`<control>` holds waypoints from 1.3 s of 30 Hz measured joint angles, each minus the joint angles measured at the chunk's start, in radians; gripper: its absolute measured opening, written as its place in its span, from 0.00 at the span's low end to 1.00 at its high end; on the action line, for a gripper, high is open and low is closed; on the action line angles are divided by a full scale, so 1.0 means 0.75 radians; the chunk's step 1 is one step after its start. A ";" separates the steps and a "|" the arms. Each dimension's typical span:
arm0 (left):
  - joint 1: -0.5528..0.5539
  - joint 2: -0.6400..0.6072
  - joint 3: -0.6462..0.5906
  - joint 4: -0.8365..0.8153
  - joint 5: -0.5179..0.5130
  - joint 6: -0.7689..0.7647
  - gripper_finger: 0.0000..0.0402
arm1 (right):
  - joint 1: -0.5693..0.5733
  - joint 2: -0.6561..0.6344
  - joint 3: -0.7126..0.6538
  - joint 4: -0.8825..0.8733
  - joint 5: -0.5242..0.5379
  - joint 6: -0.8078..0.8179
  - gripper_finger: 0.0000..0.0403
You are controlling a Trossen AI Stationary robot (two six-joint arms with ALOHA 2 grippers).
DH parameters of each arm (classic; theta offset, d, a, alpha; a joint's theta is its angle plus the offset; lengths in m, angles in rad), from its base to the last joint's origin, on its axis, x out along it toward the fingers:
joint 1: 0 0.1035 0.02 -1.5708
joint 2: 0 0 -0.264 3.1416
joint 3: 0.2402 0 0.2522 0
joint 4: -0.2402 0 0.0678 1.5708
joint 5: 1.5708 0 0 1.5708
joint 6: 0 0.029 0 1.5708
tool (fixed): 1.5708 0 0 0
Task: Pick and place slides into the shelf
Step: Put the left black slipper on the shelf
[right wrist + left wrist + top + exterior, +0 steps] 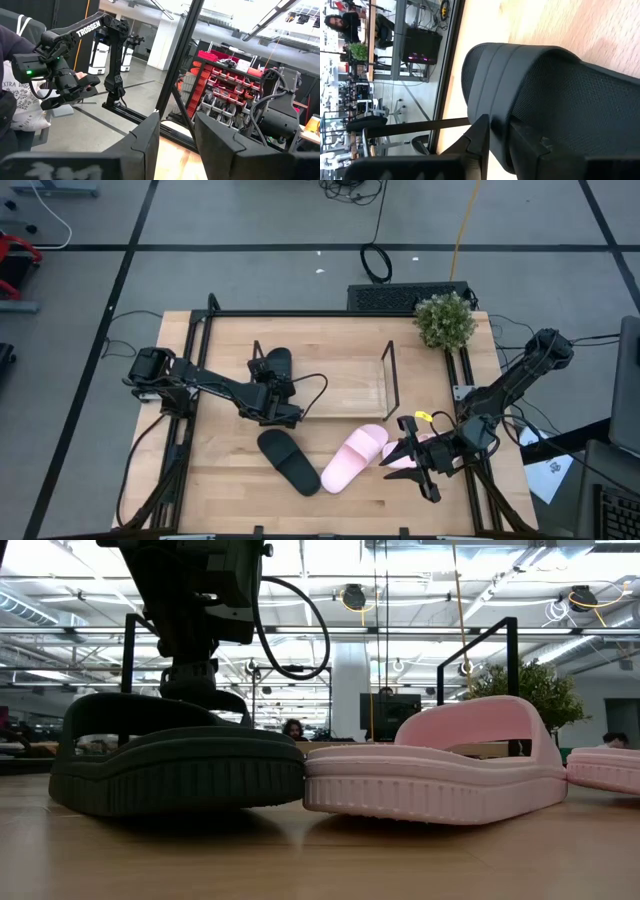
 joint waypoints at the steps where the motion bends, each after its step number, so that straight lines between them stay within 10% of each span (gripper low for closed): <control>1: 0.000 0.000 0.000 0.000 0.000 0.000 0.19 | 0.000 0.000 0.000 0.000 0.000 0.000 0.29; 39: -0.004 0.000 0.022 -0.013 0.111 -0.033 0.22 | 0.000 0.000 0.000 0.000 0.000 0.000 0.29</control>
